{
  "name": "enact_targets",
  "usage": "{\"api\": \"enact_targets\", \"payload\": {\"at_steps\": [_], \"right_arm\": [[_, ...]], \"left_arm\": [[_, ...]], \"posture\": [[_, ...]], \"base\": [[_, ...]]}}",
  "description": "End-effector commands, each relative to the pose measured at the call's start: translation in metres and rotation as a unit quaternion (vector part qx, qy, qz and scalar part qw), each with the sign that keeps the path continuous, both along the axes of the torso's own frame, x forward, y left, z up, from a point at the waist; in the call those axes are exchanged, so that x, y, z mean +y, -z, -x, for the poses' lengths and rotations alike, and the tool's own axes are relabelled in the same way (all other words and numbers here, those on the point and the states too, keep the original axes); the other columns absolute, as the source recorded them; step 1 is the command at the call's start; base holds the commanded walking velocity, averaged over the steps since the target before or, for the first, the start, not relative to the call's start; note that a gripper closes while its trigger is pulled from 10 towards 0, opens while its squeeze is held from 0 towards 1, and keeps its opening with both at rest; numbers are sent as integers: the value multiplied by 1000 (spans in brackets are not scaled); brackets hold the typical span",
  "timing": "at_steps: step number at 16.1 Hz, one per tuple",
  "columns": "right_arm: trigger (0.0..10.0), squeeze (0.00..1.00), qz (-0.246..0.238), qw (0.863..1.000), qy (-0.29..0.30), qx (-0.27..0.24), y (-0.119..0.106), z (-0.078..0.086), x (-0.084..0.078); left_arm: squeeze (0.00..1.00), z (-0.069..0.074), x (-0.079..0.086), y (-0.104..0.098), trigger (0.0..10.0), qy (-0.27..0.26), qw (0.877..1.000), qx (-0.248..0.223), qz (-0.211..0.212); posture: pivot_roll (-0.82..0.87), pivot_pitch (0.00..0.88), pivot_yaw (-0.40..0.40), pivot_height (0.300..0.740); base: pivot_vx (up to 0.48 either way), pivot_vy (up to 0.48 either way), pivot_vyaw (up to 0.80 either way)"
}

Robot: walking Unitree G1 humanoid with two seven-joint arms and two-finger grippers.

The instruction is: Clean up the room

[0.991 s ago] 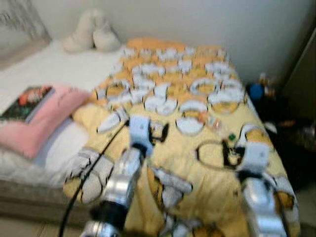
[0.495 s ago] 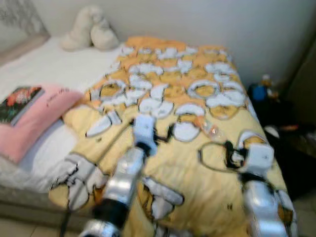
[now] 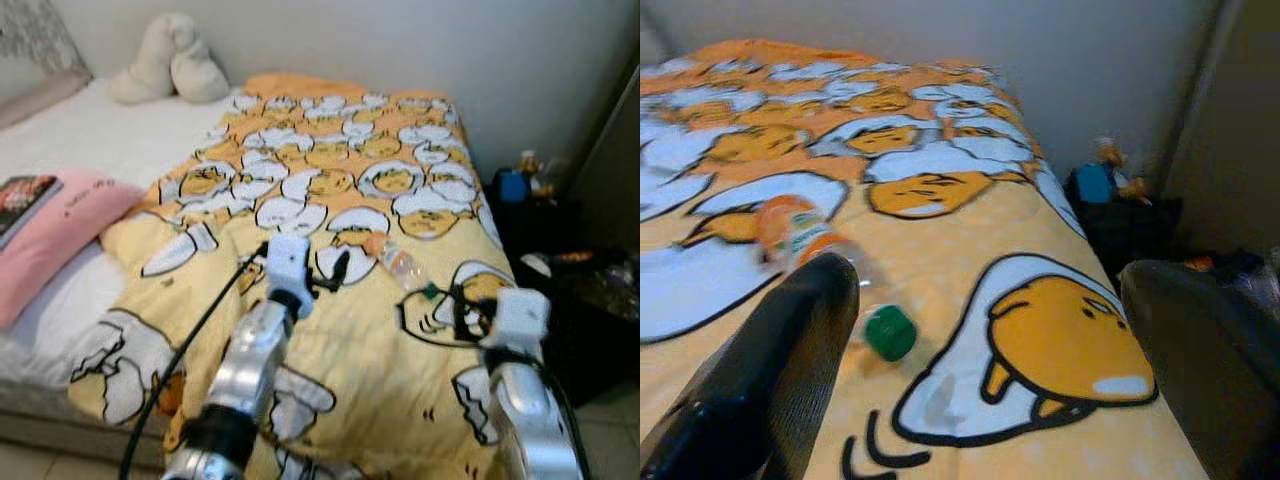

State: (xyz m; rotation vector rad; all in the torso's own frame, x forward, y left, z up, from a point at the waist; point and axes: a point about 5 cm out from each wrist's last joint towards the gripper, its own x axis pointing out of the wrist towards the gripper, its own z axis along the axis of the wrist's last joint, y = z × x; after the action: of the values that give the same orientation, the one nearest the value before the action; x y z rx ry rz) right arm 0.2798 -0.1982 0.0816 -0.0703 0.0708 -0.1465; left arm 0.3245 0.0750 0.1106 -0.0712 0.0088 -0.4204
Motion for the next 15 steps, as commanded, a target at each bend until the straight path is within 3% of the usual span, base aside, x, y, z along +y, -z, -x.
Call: {"api": "enact_targets", "payload": {"at_steps": [1,2,4,5,6,8,10,11,13,15], "right_arm": [[10000,0,15,1000,-12,15,-5,-17,-4],[10000,0,19,999,-13,22,-6,-21,-6],[10000,0,24,998,-30,53,-14,-54,-18],[10000,0,28,997,-34,62,-17,-65,-19],[10000,0,28,997,-35,65,-22,-73,-19],[10000,0,9,999,-36,32,-39,-85,-12],[10000,0,13,999,-6,-41,-42,-62,-2],[10000,0,13,998,0,-54,-40,-51,1],[10000,0,13,997,23,-75,-20,-1,11],[10000,0,13,998,16,-66,-10,6,16]], "left_arm": [[0,3,-1,-7,10000,27,999,-18,-9],[0,4,-1,-9,10000,37,999,-23,-11],[0,24,-10,-13,10000,171,983,-22,-66],[0,32,-7,-17,10000,196,978,-17,-74],[0,37,-1,-20,10000,203,975,-20,-89],[0,36,16,-26,10000,142,986,-29,-78],[0,32,32,-22,10000,44,999,-3,-4],[0,31,33,-21,10000,32,999,1,3],[0,22,31,-14,10000,-9,1000,16,17],[0,14,26,-14,10000,-12,999,19,26]], "posture": [[129,0,32,740],[129,0,32,740],[218,14,27,740],[246,41,25,740],[290,69,22,740],[319,67,13,740],[266,6,-10,740],[252,0,-10,740],[196,0,11,740],[170,0,22,740]], "base": [[0,0,0],[0,0,0],[0,0,0],[0,0,0],[0,0,0],[0,0,0],[0,0,0],[0,0,0],[0,0,0],[0,0,0]]}}
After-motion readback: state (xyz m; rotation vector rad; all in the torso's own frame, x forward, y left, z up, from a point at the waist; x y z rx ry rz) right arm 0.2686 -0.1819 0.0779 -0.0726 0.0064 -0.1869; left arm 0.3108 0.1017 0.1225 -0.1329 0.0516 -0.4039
